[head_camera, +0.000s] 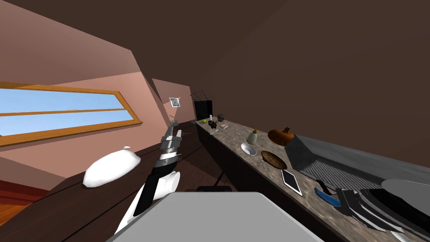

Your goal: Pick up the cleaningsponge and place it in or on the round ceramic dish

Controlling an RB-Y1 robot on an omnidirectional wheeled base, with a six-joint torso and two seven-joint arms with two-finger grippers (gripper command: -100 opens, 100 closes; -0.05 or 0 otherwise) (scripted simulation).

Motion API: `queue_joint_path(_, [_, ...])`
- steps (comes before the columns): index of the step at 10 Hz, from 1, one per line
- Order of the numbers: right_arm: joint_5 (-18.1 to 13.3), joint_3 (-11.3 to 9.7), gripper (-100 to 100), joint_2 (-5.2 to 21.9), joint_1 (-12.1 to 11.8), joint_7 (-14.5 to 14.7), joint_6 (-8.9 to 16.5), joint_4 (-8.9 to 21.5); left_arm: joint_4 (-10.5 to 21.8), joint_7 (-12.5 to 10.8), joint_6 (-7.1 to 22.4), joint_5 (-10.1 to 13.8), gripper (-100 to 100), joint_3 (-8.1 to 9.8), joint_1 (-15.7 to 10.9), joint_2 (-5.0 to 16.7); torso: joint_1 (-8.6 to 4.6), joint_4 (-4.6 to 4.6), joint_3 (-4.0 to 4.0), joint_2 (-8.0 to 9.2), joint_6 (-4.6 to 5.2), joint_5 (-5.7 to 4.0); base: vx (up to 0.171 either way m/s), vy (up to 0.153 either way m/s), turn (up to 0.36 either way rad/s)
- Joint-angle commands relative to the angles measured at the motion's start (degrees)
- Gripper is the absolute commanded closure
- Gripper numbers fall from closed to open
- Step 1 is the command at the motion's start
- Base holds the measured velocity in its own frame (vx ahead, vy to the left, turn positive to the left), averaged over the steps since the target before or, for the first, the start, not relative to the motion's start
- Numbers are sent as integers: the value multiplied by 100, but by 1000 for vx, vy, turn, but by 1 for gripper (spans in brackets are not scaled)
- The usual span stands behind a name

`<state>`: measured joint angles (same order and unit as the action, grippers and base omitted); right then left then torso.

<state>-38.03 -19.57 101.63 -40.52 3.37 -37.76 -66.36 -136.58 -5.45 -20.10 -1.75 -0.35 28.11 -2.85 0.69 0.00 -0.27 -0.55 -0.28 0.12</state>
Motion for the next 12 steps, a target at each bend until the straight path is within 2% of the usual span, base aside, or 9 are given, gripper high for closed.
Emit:
queue_joint_path(1, [11,143,100,114,134,-60,-215,31,0,0,0,0,0,0,0,0,0,0,0,0,0,0,94,87,100])
queue_joint_path(2, [11,143,100,114,134,-60,-215,31,0,0,0,0,0,0,0,0,-4,-1,-11,-20,-17,3,60,48,64])
queue_joint_path(3, [33,270,100,248,177,-120,-359,-21,0,0,0,0,0,0,0,0,-17,-3,-11,-18,-14,0,63,35,60])
queue_joint_path(7, [61,521,100,527,223,-219,-664,-184,0,0,0,0,0,1,0,1,-25,-8,-20,-31,-23,-3,91,32,61])
queue_joint_path(10, [71,791,100,947,223,-292,-1038,-445,0,0,0,0,0,1,0,1,-30,-12,-25,-39,-30,-4,109,12,85])
queue_joint_path(12, [75,834,100,1037,215,-293,-1102,-499,0,0,0,0,0,1,0,1,-37,-15,-28,-42,-36,-6,74,-12,58])
